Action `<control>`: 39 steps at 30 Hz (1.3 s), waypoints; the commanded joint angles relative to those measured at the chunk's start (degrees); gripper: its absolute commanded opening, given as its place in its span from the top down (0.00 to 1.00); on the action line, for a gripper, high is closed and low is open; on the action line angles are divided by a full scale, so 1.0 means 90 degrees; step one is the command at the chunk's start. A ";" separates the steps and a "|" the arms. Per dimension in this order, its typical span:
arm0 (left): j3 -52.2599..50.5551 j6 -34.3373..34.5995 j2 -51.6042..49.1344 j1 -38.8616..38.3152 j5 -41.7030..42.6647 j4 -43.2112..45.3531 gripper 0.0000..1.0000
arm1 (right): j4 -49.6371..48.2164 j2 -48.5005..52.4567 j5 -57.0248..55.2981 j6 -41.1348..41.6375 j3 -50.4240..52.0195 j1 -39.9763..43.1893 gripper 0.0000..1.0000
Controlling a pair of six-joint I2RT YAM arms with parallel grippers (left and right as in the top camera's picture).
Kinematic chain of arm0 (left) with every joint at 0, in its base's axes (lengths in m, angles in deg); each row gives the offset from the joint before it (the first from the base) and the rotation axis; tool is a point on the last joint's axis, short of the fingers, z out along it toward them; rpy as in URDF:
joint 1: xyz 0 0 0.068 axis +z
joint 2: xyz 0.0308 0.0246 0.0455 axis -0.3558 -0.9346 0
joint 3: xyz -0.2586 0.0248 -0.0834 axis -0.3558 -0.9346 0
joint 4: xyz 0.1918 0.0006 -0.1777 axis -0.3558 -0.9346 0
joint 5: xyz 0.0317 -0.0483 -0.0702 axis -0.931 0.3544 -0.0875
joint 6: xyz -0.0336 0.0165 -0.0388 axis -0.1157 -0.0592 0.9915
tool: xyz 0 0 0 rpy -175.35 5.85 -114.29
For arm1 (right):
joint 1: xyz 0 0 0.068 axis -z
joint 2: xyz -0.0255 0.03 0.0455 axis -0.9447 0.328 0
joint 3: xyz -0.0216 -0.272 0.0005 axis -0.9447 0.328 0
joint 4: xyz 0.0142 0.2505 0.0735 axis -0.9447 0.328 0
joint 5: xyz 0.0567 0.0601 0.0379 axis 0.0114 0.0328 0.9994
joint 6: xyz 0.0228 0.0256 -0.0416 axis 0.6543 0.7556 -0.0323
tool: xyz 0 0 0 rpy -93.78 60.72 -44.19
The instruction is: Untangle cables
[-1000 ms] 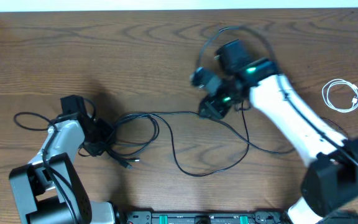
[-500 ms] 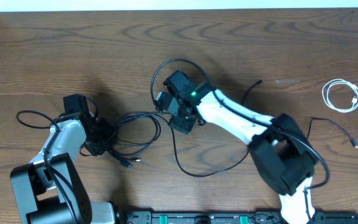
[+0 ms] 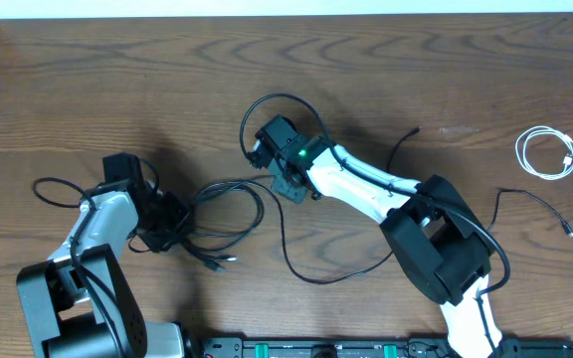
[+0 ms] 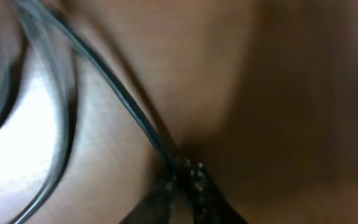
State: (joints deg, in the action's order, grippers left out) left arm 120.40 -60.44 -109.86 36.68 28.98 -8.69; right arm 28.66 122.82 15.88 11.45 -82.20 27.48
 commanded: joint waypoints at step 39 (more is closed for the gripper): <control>-0.0078 -0.0318 0.3531 0.0454 0.2431 -0.1375 0.93 | 0.1297 -0.0753 0.6363 0.1535 0.0095 0.2450 0.35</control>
State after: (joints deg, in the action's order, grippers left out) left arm 120.18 -63.35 -77.34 40.68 47.53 -21.19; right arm 40.74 118.02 41.39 26.18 -81.68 49.79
